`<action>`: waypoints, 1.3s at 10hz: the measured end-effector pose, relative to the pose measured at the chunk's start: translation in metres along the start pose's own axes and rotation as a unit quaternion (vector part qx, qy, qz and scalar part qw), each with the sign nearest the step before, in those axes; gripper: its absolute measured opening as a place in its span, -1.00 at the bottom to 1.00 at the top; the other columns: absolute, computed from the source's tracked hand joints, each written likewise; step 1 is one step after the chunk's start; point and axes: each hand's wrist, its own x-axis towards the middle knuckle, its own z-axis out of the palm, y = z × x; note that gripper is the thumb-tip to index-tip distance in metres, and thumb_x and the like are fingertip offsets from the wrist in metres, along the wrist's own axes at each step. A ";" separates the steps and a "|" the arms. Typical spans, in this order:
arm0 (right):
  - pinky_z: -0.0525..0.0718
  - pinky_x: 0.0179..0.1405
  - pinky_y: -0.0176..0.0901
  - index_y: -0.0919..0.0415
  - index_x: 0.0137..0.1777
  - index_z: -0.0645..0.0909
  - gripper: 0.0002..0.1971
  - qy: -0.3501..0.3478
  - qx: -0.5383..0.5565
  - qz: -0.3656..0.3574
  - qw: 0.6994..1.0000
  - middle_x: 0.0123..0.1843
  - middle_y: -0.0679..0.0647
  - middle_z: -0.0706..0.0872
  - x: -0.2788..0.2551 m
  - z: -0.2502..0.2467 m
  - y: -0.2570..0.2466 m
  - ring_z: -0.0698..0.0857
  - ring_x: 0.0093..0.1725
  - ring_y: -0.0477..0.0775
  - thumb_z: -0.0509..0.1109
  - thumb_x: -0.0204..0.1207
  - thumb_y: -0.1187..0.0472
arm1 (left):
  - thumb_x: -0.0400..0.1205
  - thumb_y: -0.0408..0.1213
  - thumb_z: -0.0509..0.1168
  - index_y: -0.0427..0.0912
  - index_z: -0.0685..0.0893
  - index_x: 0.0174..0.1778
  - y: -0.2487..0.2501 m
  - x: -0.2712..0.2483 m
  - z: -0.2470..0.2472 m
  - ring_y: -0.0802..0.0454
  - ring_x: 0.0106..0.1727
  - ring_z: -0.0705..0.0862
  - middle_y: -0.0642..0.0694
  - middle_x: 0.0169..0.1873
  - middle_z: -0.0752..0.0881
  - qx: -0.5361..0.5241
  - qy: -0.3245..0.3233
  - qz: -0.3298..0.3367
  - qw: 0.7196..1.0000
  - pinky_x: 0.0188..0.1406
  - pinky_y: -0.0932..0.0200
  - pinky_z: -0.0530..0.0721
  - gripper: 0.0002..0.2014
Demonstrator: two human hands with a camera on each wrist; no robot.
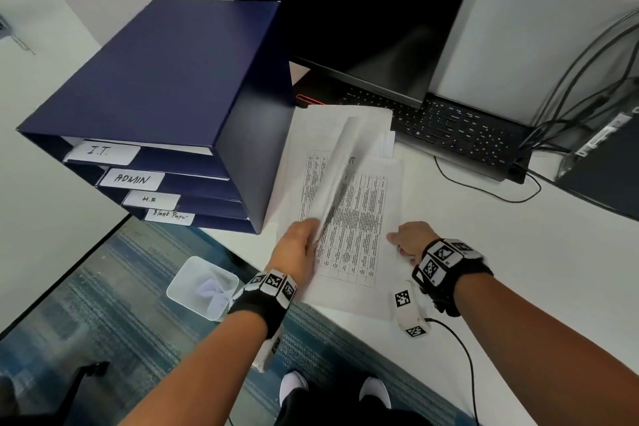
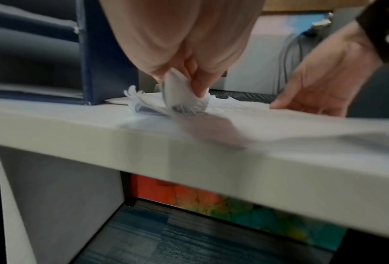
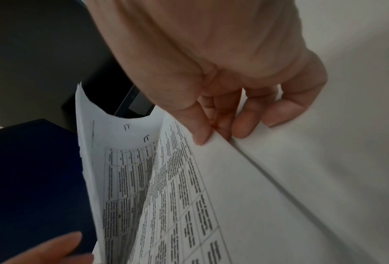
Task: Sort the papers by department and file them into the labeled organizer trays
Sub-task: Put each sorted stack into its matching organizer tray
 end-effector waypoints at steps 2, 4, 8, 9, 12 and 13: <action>0.62 0.16 -0.05 0.20 -0.03 0.45 -0.85 0.011 -0.041 -0.007 0.999 -0.07 0.17 0.55 0.002 -0.002 0.002 0.52 -0.05 0.11 0.26 0.62 0.11 | 0.58 -0.48 0.19 -0.21 0.62 0.28 -0.004 0.018 -0.004 -0.24 0.20 0.63 -0.25 0.17 0.67 -0.001 0.029 -0.104 0.994 0.17 0.11 0.55 -0.65; 0.62 0.05 -0.07 0.09 -0.25 0.45 -0.80 -0.011 0.180 0.017 0.983 -0.22 0.03 0.52 -0.012 -0.005 0.010 0.52 -0.26 -0.01 0.37 0.58 0.20 | 0.58 -0.58 0.26 -0.23 0.78 0.07 -0.002 0.003 -0.002 -0.02 -0.02 0.66 -0.19 -0.01 0.71 -0.044 0.006 0.090 0.995 0.08 0.32 0.59 -0.72; 0.34 0.45 -0.12 0.23 0.49 0.37 -0.61 0.029 -0.114 0.004 0.993 0.45 0.12 0.57 -0.027 -0.006 0.007 0.42 0.48 0.19 0.03 0.70 0.33 | 0.68 -0.12 0.11 -0.22 0.53 0.37 0.000 0.019 -0.003 -0.29 0.32 0.51 -0.35 0.28 0.56 0.043 0.036 -0.246 0.968 0.31 -0.09 0.47 -0.61; 0.35 0.45 -0.12 0.24 0.55 0.31 -0.58 0.026 -0.077 0.016 0.997 0.51 0.15 0.50 -0.023 -0.008 0.009 0.35 0.55 0.24 0.06 0.69 0.33 | 0.60 -0.34 0.23 -0.26 0.43 0.43 -0.001 0.020 -0.009 -0.31 0.34 0.51 -0.35 0.33 0.48 0.021 0.014 -0.274 0.961 0.34 -0.04 0.50 -0.56; 0.53 0.34 0.09 0.37 0.52 0.34 -0.51 0.041 0.152 0.032 0.987 0.45 0.37 0.50 -0.005 -0.004 0.019 0.52 0.42 0.36 0.26 0.58 0.34 | 0.64 -0.43 0.18 -0.30 0.64 0.17 -0.001 0.019 -0.007 -0.21 0.09 0.63 -0.31 0.10 0.63 -0.012 0.057 -0.170 0.984 0.03 0.21 0.47 -0.77; 0.54 0.34 0.11 0.39 0.47 0.39 -0.55 0.046 0.142 0.032 0.988 0.42 0.38 0.53 -0.005 -0.003 0.019 0.53 0.40 0.37 0.26 0.59 0.34 | 0.65 -0.43 0.20 -0.31 0.67 0.06 -0.003 0.012 -0.003 -0.13 0.02 0.63 -0.25 0.03 0.69 -0.025 0.091 -0.091 0.991 -0.06 0.42 0.35 -0.83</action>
